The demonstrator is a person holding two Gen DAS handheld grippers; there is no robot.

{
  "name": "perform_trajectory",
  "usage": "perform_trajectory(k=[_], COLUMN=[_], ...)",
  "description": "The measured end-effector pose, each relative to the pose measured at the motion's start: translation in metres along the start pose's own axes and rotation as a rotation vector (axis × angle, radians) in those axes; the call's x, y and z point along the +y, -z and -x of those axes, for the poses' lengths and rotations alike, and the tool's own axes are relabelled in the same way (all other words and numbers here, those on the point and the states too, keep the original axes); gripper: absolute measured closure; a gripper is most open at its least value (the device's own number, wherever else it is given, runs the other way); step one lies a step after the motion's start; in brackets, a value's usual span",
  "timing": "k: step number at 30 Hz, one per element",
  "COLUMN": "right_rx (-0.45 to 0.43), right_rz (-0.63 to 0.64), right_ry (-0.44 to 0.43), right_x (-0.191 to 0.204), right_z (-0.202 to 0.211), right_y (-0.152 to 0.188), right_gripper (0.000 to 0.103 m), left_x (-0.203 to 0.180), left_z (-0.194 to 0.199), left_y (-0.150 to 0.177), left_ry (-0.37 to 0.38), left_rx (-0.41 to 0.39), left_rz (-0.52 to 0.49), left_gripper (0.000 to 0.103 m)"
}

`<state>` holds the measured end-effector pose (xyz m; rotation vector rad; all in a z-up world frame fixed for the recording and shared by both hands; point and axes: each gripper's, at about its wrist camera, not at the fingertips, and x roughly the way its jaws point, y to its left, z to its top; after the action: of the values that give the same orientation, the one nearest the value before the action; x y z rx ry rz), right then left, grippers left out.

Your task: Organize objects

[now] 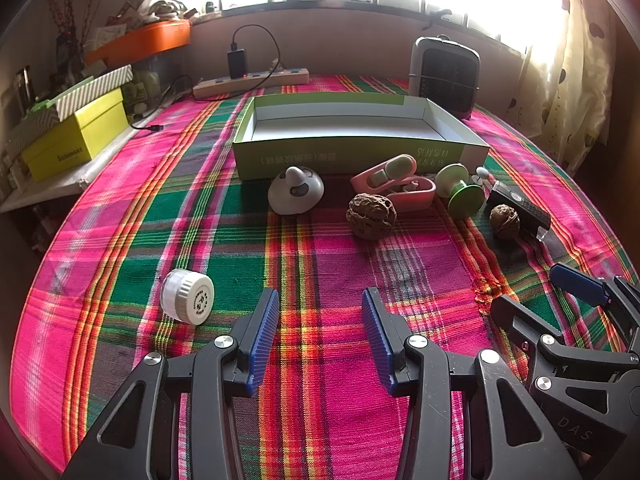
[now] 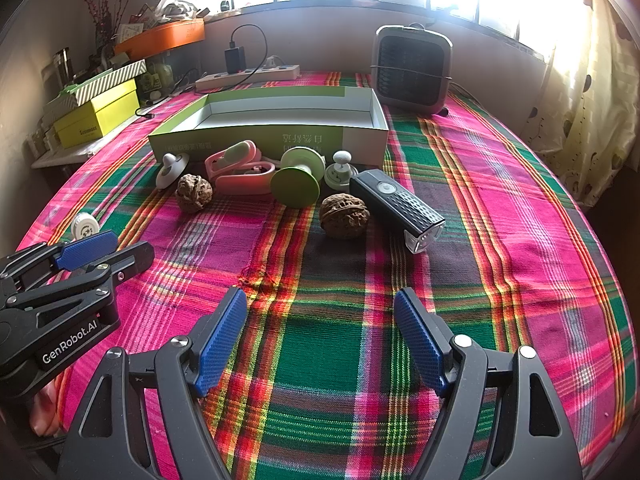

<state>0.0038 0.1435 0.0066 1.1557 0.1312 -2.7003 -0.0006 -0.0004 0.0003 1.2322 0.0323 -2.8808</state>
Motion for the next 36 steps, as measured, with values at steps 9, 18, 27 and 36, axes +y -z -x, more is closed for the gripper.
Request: perform_trajectory(k=[9, 18, 27, 36], right_rx=[0.0, 0.001, 0.029, -0.04], right_rz=[0.0, 0.0, 0.023, -0.017], right_ry=[0.0, 0.0, -0.049, 0.011], right_x=[0.0, 0.003, -0.002, -0.043], right_z=[0.0, 0.003, 0.004, 0.022], right_y=[0.0, 0.0, -0.002, -0.016], right_gripper=[0.027, 0.027, 0.027, 0.027], left_x=[0.0, 0.0, 0.005, 0.018], left_z=[0.0, 0.0, 0.001, 0.02], left_y=[0.0, 0.0, -0.003, -0.004], left_ry=[-0.002, -0.002, 0.033, 0.032], left_rx=[0.0, 0.001, 0.02, -0.017], left_rz=[0.0, -0.002, -0.021, -0.013], left_gripper=[0.061, 0.061, 0.062, 0.062])
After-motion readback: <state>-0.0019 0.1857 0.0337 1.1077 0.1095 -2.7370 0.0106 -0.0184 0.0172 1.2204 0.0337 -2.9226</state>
